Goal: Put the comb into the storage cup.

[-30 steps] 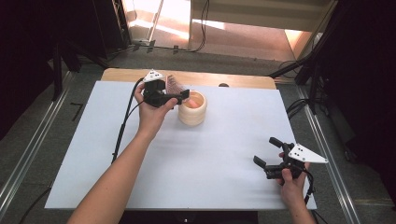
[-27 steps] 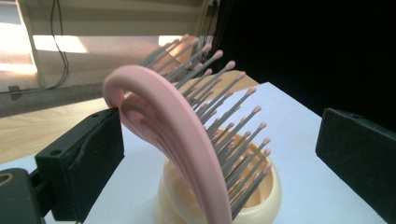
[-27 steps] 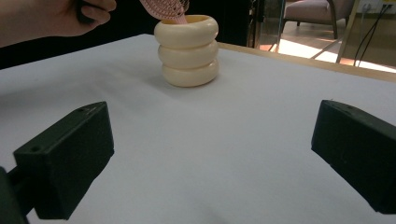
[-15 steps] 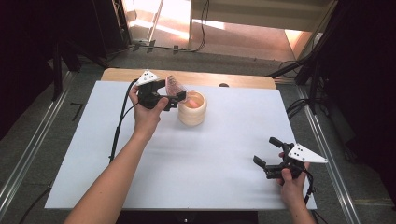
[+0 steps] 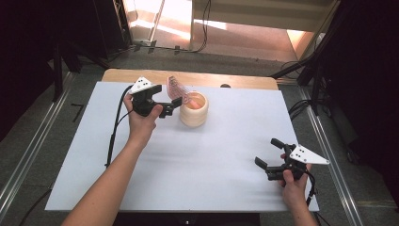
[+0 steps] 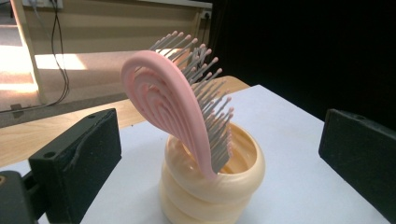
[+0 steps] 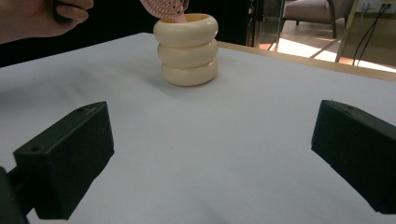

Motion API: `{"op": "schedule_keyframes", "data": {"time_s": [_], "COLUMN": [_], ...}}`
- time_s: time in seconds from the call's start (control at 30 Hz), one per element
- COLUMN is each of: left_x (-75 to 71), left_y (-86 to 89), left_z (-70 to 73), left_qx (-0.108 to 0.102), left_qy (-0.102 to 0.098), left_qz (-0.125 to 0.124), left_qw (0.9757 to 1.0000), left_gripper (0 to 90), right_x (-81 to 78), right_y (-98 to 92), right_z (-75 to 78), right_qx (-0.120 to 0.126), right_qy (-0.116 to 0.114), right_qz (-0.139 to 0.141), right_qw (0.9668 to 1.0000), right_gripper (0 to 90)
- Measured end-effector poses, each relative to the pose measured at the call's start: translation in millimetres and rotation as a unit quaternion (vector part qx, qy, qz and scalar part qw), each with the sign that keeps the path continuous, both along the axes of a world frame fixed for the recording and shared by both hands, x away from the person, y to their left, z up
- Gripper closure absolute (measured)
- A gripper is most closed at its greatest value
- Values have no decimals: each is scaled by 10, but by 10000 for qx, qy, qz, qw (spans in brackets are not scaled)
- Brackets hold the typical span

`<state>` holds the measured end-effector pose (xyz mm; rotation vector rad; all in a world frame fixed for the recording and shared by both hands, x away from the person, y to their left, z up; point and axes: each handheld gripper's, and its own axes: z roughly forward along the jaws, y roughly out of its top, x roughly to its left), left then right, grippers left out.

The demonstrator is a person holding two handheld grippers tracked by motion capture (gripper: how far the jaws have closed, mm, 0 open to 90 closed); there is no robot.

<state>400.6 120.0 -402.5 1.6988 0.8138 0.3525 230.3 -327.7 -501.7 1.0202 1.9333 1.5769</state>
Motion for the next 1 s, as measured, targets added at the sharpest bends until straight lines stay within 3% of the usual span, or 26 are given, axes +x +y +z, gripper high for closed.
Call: {"op": "schedule_keyframes", "data": {"time_s": [0.7, 1.0], "left_x": [-331, -500], "left_y": [273, 361], "left_z": [-131, -195], "left_qx": [-70, 94], "left_qy": [-74, -176], "left_qz": [-128, -195], "left_qw": [9999, 9996], "left_gripper": [0, 0], "right_x": [5, 11], "right_y": [27, 47], "right_z": [-6, -14], "right_qx": [-39, -71], "right_qy": [20, 34], "right_qz": [17, 31], "right_qw": [10000, 10000], "right_gripper": [0, 0]}}
